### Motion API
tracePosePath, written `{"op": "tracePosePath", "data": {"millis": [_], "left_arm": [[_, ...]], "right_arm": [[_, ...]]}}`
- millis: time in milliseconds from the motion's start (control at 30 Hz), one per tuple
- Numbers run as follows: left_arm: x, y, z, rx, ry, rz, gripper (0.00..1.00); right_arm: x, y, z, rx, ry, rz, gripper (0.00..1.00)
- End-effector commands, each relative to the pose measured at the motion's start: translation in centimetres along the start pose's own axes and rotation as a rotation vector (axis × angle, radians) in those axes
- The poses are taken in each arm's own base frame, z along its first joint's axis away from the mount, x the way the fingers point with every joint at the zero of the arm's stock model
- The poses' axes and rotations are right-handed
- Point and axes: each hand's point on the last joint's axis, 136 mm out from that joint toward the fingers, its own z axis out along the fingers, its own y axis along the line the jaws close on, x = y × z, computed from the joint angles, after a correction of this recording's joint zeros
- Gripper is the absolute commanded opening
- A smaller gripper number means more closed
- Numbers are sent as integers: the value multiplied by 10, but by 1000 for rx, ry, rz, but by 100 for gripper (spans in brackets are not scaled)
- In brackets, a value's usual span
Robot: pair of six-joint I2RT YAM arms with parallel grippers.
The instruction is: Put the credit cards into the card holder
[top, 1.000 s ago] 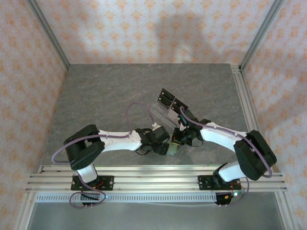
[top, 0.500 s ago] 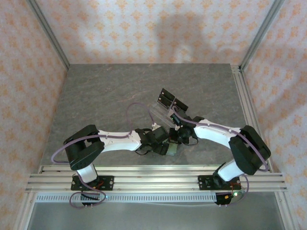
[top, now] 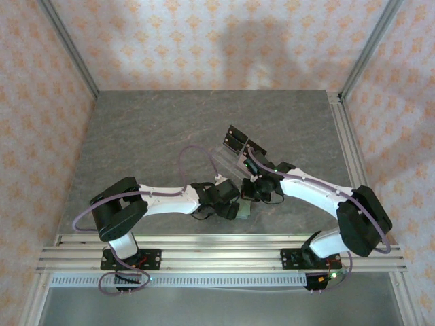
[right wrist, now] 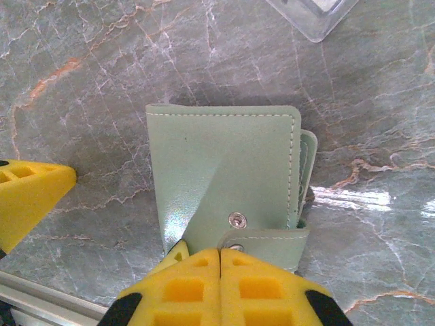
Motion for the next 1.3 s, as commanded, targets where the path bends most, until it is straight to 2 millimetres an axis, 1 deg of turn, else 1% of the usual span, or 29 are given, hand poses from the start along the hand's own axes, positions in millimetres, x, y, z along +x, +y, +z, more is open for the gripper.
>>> {"op": "tracePosePath", "data": {"millis": [0, 233, 533, 1267], "left_arm": [[18, 2, 13, 8, 50, 1, 96], [17, 0, 13, 11, 50, 2, 96], [18, 1, 14, 7, 53, 3, 96], [17, 2, 12, 4, 51, 4, 96]], "right_arm": [[3, -3, 1, 15, 4, -12, 0], [2, -1, 10, 7, 20, -12, 0], [6, -2, 20, 4, 44, -8, 0], [15, -15, 42, 29, 83, 9, 0]]}}
